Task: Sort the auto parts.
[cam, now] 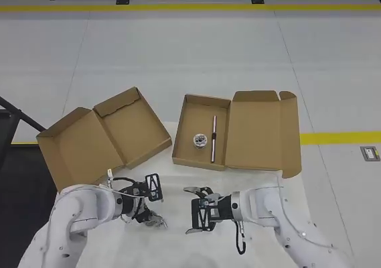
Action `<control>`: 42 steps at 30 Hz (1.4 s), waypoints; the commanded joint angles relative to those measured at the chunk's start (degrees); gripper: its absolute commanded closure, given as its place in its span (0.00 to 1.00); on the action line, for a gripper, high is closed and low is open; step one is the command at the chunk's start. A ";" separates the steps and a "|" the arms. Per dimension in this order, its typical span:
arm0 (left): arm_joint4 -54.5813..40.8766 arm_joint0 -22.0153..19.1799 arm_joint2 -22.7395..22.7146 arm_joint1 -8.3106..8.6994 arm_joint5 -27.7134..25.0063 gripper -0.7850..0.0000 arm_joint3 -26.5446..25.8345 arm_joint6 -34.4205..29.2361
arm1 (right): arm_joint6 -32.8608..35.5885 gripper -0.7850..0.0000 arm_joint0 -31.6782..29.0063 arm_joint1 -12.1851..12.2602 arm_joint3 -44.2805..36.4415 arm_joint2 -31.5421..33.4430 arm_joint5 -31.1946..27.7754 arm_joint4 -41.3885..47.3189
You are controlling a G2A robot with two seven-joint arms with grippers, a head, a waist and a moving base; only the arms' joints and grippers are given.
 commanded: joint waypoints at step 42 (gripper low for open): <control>10.44 -16.83 29.44 1.66 3.21 0.02 12.78 -4.05 | -16.10 0.00 -26.78 5.80 -19.37 22.93 10.29 -14.81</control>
